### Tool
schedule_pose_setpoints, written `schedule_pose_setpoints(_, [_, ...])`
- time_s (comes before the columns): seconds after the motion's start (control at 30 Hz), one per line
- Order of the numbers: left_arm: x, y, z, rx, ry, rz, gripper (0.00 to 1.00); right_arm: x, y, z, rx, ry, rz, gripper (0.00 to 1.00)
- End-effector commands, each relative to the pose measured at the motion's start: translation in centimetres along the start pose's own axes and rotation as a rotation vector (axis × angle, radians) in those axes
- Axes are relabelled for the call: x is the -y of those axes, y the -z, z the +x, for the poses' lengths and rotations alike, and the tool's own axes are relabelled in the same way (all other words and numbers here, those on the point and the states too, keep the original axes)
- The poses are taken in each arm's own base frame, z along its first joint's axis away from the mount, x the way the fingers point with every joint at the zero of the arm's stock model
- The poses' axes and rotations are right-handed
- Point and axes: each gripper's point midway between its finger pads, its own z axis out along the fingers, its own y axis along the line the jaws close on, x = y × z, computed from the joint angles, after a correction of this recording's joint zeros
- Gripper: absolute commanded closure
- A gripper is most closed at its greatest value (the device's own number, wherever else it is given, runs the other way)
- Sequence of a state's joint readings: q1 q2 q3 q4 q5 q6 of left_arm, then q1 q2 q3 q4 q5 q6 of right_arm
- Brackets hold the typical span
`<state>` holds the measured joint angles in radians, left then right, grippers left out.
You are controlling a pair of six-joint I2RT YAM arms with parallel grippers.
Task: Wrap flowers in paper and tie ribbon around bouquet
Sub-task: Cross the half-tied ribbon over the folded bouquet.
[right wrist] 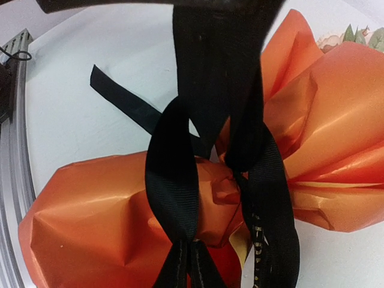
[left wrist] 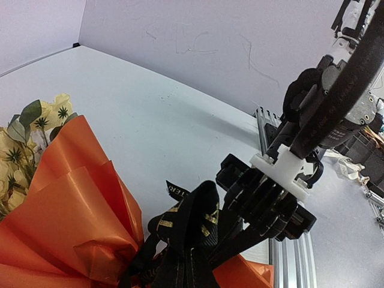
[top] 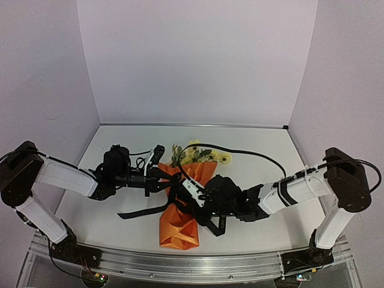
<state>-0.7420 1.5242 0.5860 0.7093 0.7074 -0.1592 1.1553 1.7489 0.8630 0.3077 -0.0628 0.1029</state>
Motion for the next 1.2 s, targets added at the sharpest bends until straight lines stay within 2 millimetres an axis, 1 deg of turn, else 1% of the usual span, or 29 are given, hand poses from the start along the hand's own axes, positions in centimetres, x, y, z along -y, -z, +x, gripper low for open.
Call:
schedule_pose_setpoints(0.0, [0.8, 0.6, -2.0, 0.06, -0.051, 0.017, 1.0, 0.1, 0.8, -1.1, 0.053, -0.047, 0.017, 1.0])
schedule_pose_setpoints(0.1, [0.9, 0.9, -1.8, 0.059, -0.054, 0.012, 1.0, 0.8, 2.1, -2.2, 0.078, -0.065, 0.058, 1.0])
schedule_pose_setpoints(0.13, [1.0, 1.0, -1.9, 0.062, -0.059, 0.013, 1.0, 1.2, 2.7, -2.4, 0.065, -0.061, 0.086, 1.0])
schedule_pose_setpoints(0.2, [1.0, 1.1, -1.8, 0.062, -0.062, 0.011, 1.0, 1.4, 3.8, -2.6, 0.021, -0.038, 0.106, 1.0])
schedule_pose_setpoints(0.33, [1.0, 1.3, -1.5, 0.063, -0.065, 0.004, 1.0, 1.9, 5.6, -2.9, -0.039, -0.022, 0.131, 1.0])
schedule_pose_setpoints(0.47, [1.1, 1.5, -1.4, 0.071, -0.069, 0.0, 1.0, 2.1, 7.2, -1.2, -0.198, -0.028, 0.109, 1.0])
schedule_pose_setpoints(0.53, [1.1, 1.7, -1.3, 0.074, -0.071, -0.007, 1.0, 1.7, 7.9, -0.5, -0.266, -0.051, 0.075, 1.0])
schedule_pose_setpoints(0.63, [1.0, 1.9, -0.8, 0.068, -0.07, -0.023, 1.0, 0.5, 8.1, 0.4, -0.329, -0.092, 0.001, 1.0])
schedule_pose_setpoints(0.67, [1.0, 1.9, -0.7, 0.069, -0.068, -0.027, 1.0, 0.5, 8.1, 0.8, -0.338, -0.103, 0.001, 0.97])
schedule_pose_setpoints(0.73, [1.0, 2.0, -0.5, 0.072, -0.06, -0.029, 1.0, 0.8, 8.2, 1.7, -0.348, -0.114, 0.019, 0.82])
schedule_pose_setpoints(0.8, [1.0, 2.1, -0.5, 0.075, -0.056, -0.033, 1.0, 1.5, 8.3, 2.4, -0.32, -0.097, 0.044, 0.65])
schedule_pose_setpoints(0.83, [1.0, 2.1, -0.5, 0.077, -0.056, -0.035, 1.0, 1.9, 8.3, 3.1, -0.306, -0.085, 0.061, 0.58])
schedule_pose_setpoints(0.9, [1.0, 2.2, -0.6, 0.081, -0.058, -0.039, 1.0, 2.7, 8.4, 4.2, -0.283, -0.054, 0.095, 0.46])
schedule_pose_setpoints(0.97, [1.0, 2.2, -0.7, 0.08, -0.06, -0.041, 1.0, 3.2, 8.1, 4.5, -0.248, -0.019, 0.107, 0.39])
schedule_pose_setpoints(1.03, [0.9, 2.1, -0.7, 0.079, -0.059, -0.043, 1.0, 3.0, 7.5, 4.7, -0.223, 0.022, 0.087, 0.37])
schedule_pose_setpoints(1.17, [0.8, 1.9, -0.7, 0.076, -0.048, -0.042, 1.0, 1.9, 4.6, 3.9, -0.08, 0.086, 0.017, 0.36])
